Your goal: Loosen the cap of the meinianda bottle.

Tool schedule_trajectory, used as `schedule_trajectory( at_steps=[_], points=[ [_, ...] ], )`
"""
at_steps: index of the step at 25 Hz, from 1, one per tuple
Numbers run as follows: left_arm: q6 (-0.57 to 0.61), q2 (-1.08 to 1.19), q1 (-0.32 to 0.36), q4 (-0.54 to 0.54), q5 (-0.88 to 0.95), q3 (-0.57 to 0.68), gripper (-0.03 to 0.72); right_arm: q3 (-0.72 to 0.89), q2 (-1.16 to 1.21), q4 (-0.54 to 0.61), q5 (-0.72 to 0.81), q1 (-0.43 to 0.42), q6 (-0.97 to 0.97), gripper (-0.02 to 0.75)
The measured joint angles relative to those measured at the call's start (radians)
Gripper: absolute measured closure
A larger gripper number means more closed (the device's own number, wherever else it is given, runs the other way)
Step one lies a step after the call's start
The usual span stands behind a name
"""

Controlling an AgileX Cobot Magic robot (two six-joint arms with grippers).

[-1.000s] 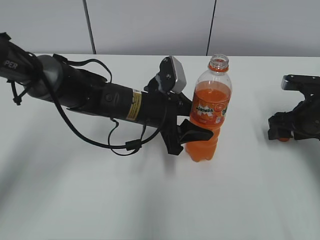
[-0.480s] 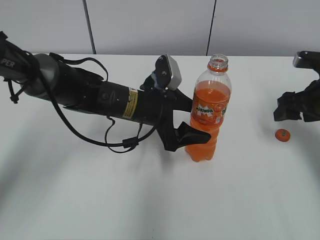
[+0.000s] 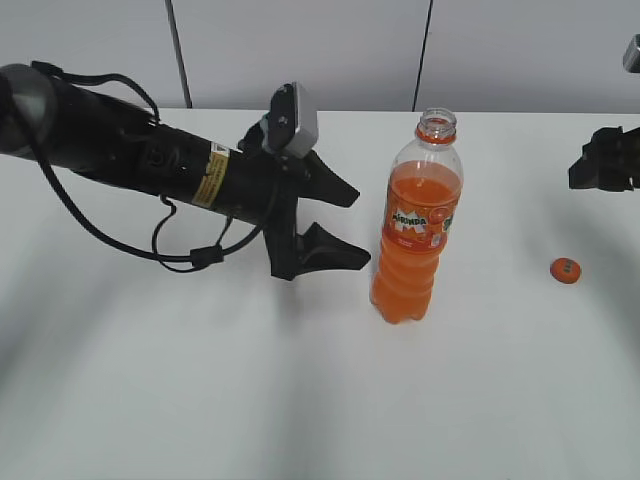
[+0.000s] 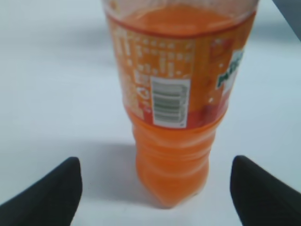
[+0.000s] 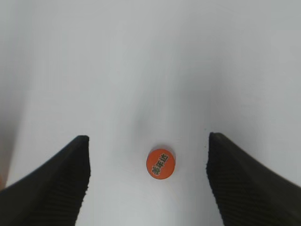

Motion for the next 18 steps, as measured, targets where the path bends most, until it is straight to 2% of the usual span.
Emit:
schedule_trajectory(
  at_steps=[3,7,14,18],
  points=[
    [-0.025,-0.029,0.026,0.034,0.011,0.0,0.111,0.0,-0.046,-0.001,-0.005,0.0,-0.038,0.16],
    [-0.057,-0.076,0.04,0.045,0.139,0.0,0.141,0.001,-0.105,-0.001,-0.058,0.0,-0.054,0.16],
    [-0.071,-0.146,0.04,0.039,0.581,0.0,0.159,0.001,-0.175,-0.033,-0.134,0.0,-0.059,0.16],
    [-0.071,-0.174,0.04,-0.042,0.886,0.0,0.161,0.001,-0.192,-0.063,-0.161,0.0,-0.061,0.16]
  ],
)
